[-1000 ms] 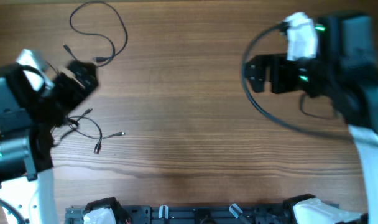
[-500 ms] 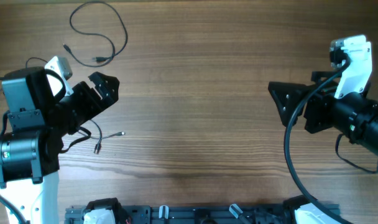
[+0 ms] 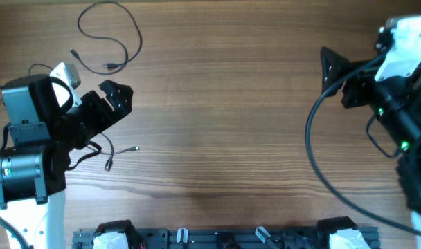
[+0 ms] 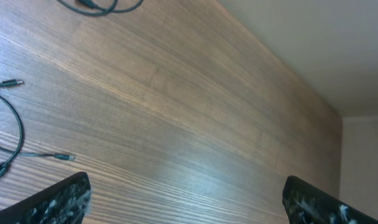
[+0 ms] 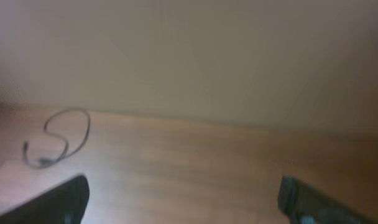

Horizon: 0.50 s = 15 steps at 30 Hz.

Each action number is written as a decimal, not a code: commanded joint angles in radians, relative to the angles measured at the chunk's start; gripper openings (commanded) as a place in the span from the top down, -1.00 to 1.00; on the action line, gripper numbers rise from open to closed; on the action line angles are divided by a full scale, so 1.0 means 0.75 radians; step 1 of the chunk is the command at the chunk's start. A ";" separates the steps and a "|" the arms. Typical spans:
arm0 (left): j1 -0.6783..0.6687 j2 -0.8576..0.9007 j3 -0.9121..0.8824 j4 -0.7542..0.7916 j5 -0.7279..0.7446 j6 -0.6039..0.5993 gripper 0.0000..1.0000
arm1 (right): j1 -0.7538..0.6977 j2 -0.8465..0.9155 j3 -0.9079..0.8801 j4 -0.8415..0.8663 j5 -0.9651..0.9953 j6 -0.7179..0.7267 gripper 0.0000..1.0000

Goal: Untangle cables

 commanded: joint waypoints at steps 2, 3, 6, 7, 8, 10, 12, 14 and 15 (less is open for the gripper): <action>-0.006 -0.001 0.003 -0.001 0.011 0.031 -1.00 | -0.074 -0.320 -0.428 0.349 -0.166 -0.118 -0.99; -0.006 -0.001 0.003 -0.001 0.011 0.031 -1.00 | -0.089 -0.386 -0.529 0.442 -0.182 -0.118 -1.00; -0.006 -0.001 0.003 -0.001 0.011 0.031 -1.00 | -0.134 -0.580 -0.838 0.698 -0.225 -0.118 -0.99; -0.006 -0.001 0.003 -0.001 0.011 0.031 -1.00 | -0.142 -0.637 -0.928 0.764 -0.239 -0.117 -1.00; -0.006 -0.001 0.003 -0.001 0.011 0.031 -1.00 | -0.149 -0.707 -1.038 0.842 -0.246 -0.117 -0.99; -0.006 -0.001 0.003 -0.001 0.011 0.031 -1.00 | -0.150 -0.812 -1.205 0.966 -0.245 -0.113 -1.00; -0.006 -0.001 0.003 -0.001 0.011 0.031 -1.00 | -0.150 -0.889 -1.343 1.087 -0.245 -0.113 -1.00; -0.006 -0.001 0.003 -0.001 0.011 0.031 -1.00 | -0.149 -0.962 -1.487 1.216 -0.245 -0.111 -0.99; -0.006 -0.001 0.003 -0.001 0.011 0.031 -1.00 | -0.149 -0.995 -1.544 1.265 -0.245 -0.099 -0.99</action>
